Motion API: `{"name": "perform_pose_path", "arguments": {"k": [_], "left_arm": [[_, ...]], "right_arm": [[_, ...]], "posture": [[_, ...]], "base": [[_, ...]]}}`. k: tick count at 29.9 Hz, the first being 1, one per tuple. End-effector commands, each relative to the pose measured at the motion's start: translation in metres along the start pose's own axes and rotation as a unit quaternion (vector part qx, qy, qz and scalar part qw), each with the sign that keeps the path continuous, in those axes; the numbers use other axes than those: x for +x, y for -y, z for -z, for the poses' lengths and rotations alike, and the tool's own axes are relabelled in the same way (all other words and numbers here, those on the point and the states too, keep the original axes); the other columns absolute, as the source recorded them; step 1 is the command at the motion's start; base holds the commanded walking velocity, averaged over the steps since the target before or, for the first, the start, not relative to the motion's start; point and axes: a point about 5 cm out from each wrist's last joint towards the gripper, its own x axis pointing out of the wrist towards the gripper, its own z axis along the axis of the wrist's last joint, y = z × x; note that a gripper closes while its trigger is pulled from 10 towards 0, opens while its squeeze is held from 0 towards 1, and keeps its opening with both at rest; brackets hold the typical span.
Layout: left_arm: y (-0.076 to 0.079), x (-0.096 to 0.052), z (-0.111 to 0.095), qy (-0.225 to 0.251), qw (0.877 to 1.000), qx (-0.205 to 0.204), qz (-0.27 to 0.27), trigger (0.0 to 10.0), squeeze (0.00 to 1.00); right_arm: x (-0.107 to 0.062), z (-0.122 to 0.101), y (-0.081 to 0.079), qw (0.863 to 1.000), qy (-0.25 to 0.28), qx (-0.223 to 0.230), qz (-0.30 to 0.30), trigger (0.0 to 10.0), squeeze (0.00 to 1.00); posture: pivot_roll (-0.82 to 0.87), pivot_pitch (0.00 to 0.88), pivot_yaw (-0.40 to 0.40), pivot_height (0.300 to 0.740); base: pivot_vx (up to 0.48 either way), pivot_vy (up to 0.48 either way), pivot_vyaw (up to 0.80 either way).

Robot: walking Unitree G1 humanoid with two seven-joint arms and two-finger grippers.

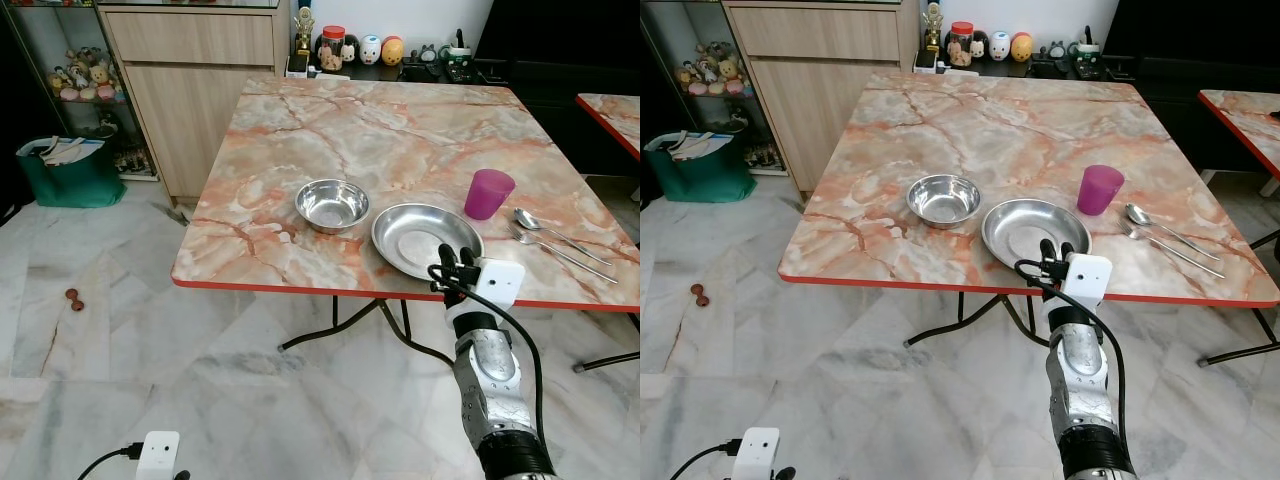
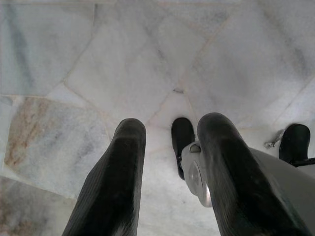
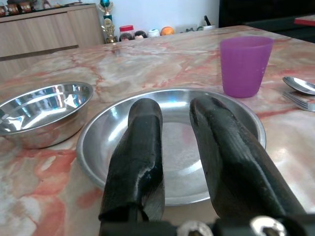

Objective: Setting the table

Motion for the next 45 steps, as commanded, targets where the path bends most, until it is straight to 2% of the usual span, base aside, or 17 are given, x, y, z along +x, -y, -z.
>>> {"name": "perform_pose_path", "arguments": {"k": [1, 9, 33, 34, 35, 44, 45], "left_arm": [[0.003, 0.000, 0.001, -0.006, 1.000, -0.006, 0.000, 10.0, 0.00], [0.000, 0.000, 0.003, -0.009, 1.000, -0.012, -0.001, 10.0, 0.00], [-0.002, 0.000, 0.003, -0.009, 1.000, -0.013, -0.005, 10.0, 0.00], [-0.002, -0.001, 0.004, -0.010, 1.000, -0.013, -0.005, 10.0, 0.00], [-0.002, -0.001, 0.004, -0.010, 1.000, -0.013, -0.005, 10.0, 0.00], [-0.002, -0.001, 0.007, -0.012, 1.000, -0.014, -0.006, 10.0, 0.00], [-0.002, -0.001, 0.007, -0.012, 1.000, -0.014, -0.006, 10.0, 0.00]], "right_arm": [[0.002, 0.000, 0.004, 1.000, -0.006, 0.004, 0.007, 10.0, 0.00], [0.005, -0.007, 0.006, 1.000, 0.015, 0.006, 0.017, 10.0, 0.00], [0.008, -0.011, 0.002, 1.000, 0.020, 0.015, 0.018, 10.0, 0.00], [0.009, -0.011, 0.002, 0.999, 0.021, 0.018, 0.017, 10.0, 0.66], [0.008, -0.011, 0.001, 0.999, 0.023, 0.022, 0.015, 10.0, 1.00], [0.009, -0.012, 0.001, 0.999, 0.024, 0.020, 0.015, 10.0, 1.00], [0.009, -0.012, 0.001, 0.999, 0.023, 0.019, 0.013, 10.0, 0.48]], "posture": [[-0.04, 0.000, -0.067, 0.740], [-0.04, 0.000, -0.063, 0.740], [-0.04, 0.000, -0.063, 0.740], [-0.04, 0.000, -0.064, 0.740], [-0.04, 0.000, -0.063, 0.740], [-0.04, 0.000, -0.066, 0.740], [-0.04, 0.000, -0.067, 0.740]], "base": [[0.000, 0.000, 0.00], [0.000, 0.000, 0.00], [0.000, 0.000, 0.00], [0.000, 0.000, 0.00], [0.000, 0.000, 0.00], [0.000, 0.000, 0.00], [0.000, 0.000, 0.00]]}}
